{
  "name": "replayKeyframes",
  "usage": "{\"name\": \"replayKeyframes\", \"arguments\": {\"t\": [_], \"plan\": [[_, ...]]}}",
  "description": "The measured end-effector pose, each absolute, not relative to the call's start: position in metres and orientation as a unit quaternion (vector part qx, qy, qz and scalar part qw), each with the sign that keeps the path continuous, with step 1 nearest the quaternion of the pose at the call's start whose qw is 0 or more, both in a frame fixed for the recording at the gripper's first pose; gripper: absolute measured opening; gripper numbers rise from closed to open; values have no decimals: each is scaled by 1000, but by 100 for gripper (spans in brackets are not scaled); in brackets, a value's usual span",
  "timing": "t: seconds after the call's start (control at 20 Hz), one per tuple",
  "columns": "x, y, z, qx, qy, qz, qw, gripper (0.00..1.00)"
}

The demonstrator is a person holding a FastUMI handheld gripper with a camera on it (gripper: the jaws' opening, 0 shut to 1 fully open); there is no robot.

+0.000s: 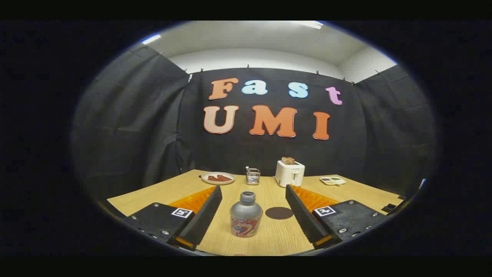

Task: Take the bottle from table, then pour the juice into the cup, finally place the bottle on the coaster

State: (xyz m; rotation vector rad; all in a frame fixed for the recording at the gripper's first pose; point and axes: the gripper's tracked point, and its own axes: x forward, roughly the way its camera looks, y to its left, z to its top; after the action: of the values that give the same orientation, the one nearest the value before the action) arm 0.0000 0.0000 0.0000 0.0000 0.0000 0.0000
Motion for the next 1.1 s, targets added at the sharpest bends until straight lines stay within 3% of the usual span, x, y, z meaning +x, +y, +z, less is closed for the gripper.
{"name": "replayKeyframes", "arguments": {"t": [1.1], "plan": [[-3, 51, 1, 15, -10, 64, 998, 98]]}}
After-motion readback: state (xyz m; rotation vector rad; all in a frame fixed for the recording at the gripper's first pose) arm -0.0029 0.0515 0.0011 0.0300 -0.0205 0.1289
